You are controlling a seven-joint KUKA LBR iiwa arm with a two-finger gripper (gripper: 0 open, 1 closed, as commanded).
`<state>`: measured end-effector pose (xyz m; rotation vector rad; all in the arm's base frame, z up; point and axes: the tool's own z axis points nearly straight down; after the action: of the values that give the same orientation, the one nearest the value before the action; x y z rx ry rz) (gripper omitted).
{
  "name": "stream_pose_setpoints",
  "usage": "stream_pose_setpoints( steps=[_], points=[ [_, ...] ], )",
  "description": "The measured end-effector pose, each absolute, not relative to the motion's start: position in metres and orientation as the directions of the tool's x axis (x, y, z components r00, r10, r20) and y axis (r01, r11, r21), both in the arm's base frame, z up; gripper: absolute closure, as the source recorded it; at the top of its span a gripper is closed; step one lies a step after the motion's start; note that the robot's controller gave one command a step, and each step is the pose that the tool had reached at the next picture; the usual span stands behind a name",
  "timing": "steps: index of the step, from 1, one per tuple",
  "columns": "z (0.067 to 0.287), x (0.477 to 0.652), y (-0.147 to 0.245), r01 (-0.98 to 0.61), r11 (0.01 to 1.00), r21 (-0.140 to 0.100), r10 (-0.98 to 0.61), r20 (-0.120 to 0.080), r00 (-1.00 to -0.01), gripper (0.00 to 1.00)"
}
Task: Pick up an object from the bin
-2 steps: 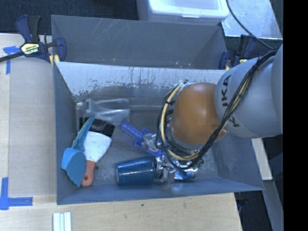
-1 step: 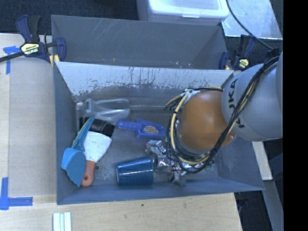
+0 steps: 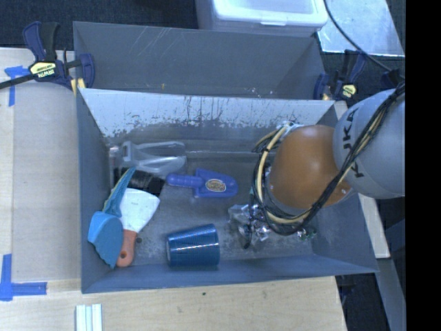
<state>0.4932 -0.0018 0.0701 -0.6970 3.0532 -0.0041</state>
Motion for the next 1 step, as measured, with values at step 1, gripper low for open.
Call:
stream_pose_setpoints(
  steps=[1],
  points=[
    [0.0701,0.4932,-0.0017,-0.434,0.901,-0.005,-0.434,-0.009,-0.901,1.00]
  ],
)
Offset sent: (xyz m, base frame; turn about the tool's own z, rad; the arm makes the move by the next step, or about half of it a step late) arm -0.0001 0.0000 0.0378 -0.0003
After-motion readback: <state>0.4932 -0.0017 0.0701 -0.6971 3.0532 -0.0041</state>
